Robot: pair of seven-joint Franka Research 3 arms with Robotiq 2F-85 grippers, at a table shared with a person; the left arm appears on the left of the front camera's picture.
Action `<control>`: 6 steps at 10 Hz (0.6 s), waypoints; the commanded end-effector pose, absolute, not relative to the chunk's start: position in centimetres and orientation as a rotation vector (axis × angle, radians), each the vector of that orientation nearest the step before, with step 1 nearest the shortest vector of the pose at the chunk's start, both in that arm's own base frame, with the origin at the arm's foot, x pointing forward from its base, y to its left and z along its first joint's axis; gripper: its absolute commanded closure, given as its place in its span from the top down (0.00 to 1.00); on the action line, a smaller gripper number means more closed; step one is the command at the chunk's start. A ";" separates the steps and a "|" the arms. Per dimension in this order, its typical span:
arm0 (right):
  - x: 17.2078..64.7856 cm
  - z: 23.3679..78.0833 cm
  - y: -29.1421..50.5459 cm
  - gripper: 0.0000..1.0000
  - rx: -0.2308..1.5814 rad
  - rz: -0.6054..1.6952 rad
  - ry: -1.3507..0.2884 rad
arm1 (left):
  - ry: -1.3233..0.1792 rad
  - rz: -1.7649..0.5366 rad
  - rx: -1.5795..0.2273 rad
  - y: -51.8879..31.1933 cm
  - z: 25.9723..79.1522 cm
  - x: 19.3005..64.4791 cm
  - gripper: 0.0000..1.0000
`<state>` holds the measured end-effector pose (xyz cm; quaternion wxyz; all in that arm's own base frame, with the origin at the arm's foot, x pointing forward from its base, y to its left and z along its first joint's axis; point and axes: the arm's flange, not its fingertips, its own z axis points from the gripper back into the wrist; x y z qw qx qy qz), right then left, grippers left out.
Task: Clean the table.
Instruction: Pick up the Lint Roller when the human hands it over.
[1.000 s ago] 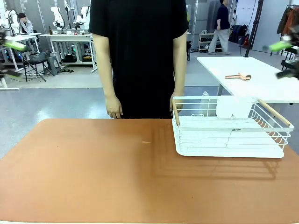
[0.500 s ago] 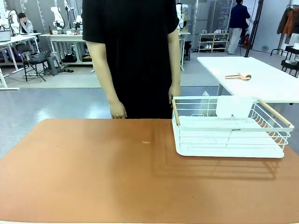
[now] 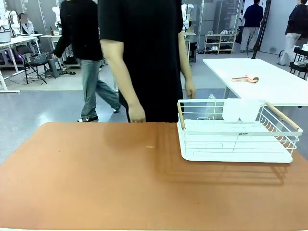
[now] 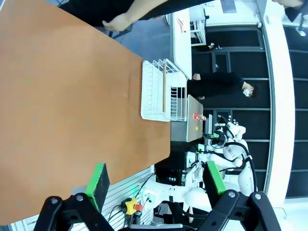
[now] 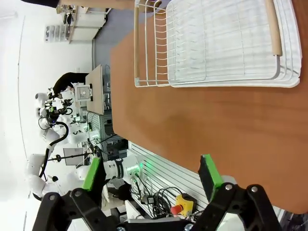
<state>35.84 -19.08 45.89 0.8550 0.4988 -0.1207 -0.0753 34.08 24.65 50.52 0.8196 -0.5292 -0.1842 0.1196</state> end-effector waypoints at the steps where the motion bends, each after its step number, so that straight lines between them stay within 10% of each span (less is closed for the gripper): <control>1: 35.1 46.5 -19.5 1.00 1.059 -0.170 -0.273 | -0.407 0.255 -1.148 25.2 50.8 33.0 1.00; 6: 35.1 46.5 -19.5 1.00 1.059 -0.170 -0.273 | -0.407 0.255 -1.148 25.2 50.8 33.0 1.00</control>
